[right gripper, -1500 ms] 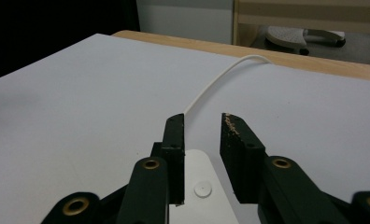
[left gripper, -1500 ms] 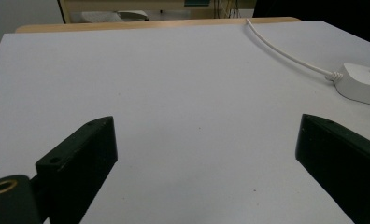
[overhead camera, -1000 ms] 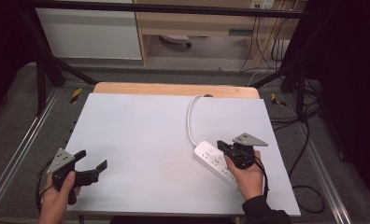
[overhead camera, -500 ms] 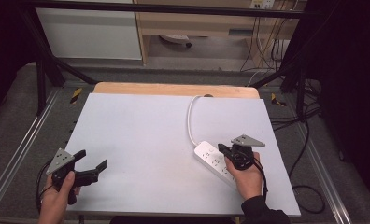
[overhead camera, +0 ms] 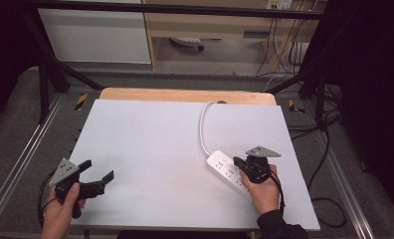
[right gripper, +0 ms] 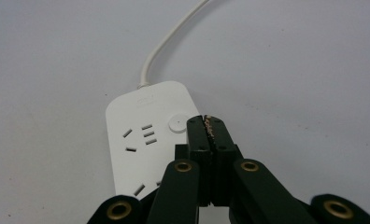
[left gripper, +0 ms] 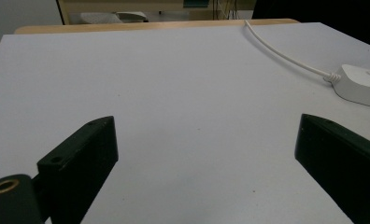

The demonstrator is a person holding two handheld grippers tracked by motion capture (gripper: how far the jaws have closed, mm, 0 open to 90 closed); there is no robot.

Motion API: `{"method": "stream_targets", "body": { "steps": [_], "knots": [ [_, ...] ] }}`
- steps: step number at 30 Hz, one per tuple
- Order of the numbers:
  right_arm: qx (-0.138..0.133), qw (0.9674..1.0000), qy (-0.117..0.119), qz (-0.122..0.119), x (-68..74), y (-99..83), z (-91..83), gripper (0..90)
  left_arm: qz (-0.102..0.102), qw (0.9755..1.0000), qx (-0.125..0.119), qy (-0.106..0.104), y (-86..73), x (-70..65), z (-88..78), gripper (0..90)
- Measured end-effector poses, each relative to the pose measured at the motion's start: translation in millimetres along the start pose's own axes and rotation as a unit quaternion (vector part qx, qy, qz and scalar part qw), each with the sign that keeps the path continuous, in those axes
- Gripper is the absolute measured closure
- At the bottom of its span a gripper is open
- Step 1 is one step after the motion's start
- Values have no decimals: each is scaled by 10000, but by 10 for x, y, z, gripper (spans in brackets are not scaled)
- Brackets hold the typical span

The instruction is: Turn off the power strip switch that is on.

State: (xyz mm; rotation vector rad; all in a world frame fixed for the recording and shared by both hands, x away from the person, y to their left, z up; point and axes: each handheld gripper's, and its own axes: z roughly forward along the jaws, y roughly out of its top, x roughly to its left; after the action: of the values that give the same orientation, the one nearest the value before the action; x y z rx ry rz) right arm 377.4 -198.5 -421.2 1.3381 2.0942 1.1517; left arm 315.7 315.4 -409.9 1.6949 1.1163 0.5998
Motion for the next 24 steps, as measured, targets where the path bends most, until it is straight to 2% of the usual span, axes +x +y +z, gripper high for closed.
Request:
{"method": "stream_targets", "body": {
  "steps": [9, 24],
  "knots": [
    [81, 9999, 14, -67, 3, -18, 14, 900, -10, 10000, -1, 4, -2, 4, 7, 59],
    [145, 9999, 13, -38, 12, -46, 26, 900, 19, 10000, 37, -2, -3, -1, 10, 60]
  ]
}}
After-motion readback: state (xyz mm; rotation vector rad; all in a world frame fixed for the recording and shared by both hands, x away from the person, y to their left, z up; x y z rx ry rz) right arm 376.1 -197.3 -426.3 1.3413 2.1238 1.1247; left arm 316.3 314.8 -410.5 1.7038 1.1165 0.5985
